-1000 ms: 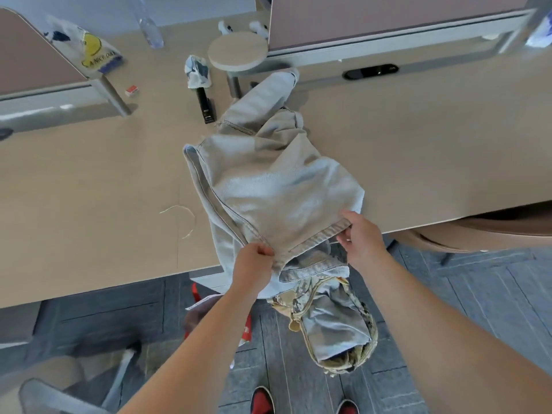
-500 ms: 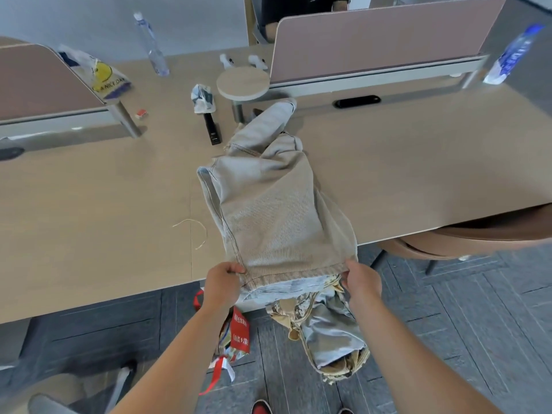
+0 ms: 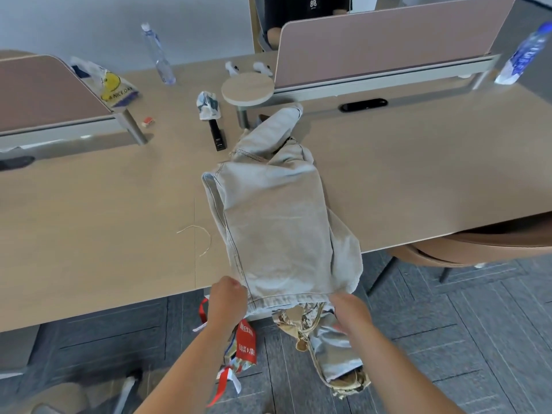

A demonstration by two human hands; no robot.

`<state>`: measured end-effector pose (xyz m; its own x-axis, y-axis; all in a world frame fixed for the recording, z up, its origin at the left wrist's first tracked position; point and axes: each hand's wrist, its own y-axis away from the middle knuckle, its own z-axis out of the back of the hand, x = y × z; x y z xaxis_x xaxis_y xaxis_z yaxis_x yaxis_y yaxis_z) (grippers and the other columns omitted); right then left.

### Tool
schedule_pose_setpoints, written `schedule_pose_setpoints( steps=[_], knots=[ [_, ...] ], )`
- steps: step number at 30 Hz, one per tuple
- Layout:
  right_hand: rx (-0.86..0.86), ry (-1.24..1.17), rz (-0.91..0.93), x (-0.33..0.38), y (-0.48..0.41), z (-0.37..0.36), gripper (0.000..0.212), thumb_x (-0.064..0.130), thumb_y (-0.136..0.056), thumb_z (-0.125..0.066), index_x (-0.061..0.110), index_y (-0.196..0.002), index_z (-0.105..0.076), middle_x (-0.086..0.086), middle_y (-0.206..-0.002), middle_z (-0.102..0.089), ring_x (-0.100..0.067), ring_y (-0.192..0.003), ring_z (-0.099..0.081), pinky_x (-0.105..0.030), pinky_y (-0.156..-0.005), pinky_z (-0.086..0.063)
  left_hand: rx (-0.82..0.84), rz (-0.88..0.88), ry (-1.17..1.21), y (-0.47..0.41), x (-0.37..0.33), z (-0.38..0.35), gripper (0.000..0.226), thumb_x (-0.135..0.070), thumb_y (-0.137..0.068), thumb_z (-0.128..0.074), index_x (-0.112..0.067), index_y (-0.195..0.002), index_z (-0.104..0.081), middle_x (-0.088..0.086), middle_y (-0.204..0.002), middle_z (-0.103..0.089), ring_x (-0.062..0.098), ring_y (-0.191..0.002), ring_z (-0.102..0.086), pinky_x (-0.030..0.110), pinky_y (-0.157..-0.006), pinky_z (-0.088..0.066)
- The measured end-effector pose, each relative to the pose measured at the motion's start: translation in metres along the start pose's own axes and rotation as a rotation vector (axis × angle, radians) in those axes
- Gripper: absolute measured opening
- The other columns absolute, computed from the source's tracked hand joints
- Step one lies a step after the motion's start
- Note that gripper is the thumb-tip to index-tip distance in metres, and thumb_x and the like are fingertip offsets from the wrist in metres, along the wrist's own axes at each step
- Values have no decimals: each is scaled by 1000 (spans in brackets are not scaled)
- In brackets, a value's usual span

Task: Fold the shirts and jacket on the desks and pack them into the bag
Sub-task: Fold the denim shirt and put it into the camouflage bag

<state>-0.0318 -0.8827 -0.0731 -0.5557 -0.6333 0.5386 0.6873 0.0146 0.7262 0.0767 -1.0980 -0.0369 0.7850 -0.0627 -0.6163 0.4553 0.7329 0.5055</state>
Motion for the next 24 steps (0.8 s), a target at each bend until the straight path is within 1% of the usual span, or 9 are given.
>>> schedule_pose_setpoints(
  steps=[3,5,8,10,12,14,17,20,24],
  knots=[
    [-106,214,115,12,-9,6,21,19,-99,-44,9,-100,-62,-7,-97,-57,-19,-84,-48,-30,-70,-40,4,-81,-3,-9,-12,-2,28,-6,-95,-44,-8,-117,-61,11,-123,-58,14,-61,-54,22,-49,-42],
    [-214,206,209,25,-8,6,19,18,-96,-48,10,-104,-63,-8,-111,-59,-18,-78,-53,-27,-59,-35,19,-107,51,-16,-18,-4,28,-12,-97,-48,-15,-122,-60,12,-116,-62,12,-46,-45,21,-38,-34],
    [-254,104,365,43,-14,6,25,19,-95,-53,18,-117,-64,-1,-149,-36,-19,-91,-62,-27,-60,-41,73,-120,146,-25,-33,-2,29,-23,-101,-51,-20,-130,-58,8,-89,-67,13,-48,-43,21,-37,-32],
    [-197,151,370,54,-25,6,30,19,-96,-49,19,-122,-64,0,-161,-18,-26,-104,-61,-30,-69,-44,91,-122,166,-39,-35,-4,32,-21,-102,-50,-19,-132,-58,7,-91,-68,18,-64,-51,24,-47,-38],
    [-158,150,321,63,-39,7,21,16,-94,-47,13,-96,-68,-18,-149,-32,-29,-96,-55,-33,-71,-44,94,-103,177,-50,-36,-6,34,-15,-100,-49,-13,-132,-59,12,-113,-69,19,-78,-57,29,-64,-50],
    [-128,196,303,64,-48,5,25,13,-89,-50,11,-64,-47,-16,-109,-43,-23,-70,-41,-29,-57,-34,79,-113,174,-56,-35,-8,34,-12,-98,-52,-8,-130,-61,17,-125,-66,21,-91,-59,36,-86,-53],
    [-142,97,313,57,-52,-3,33,8,-83,-56,13,-64,-30,-6,-70,-30,-18,-55,-22,-25,-49,-18,77,-99,216,-62,-30,-8,30,-7,-97,-51,-5,-124,-63,17,-119,-68,21,-91,-60,32,-77,-53],
    [-211,36,279,56,-42,-5,21,8,-84,-55,9,-71,-39,-6,-61,-31,-18,-50,-23,-20,-39,-16,48,-76,275,-65,-23,0,26,-6,-98,-49,-5,-119,-65,11,-104,-69,20,-87,-62,23,-67,-49],
    [-167,59,177,54,-29,2,20,14,-90,-53,6,-72,-48,-11,-72,-49,-22,-57,-41,-29,-50,-33,63,44,417,-70,-12,15,26,-10,-100,-49,-1,-118,-66,7,-93,-69,21,-86,-65,34,-82,-52]
  ],
)
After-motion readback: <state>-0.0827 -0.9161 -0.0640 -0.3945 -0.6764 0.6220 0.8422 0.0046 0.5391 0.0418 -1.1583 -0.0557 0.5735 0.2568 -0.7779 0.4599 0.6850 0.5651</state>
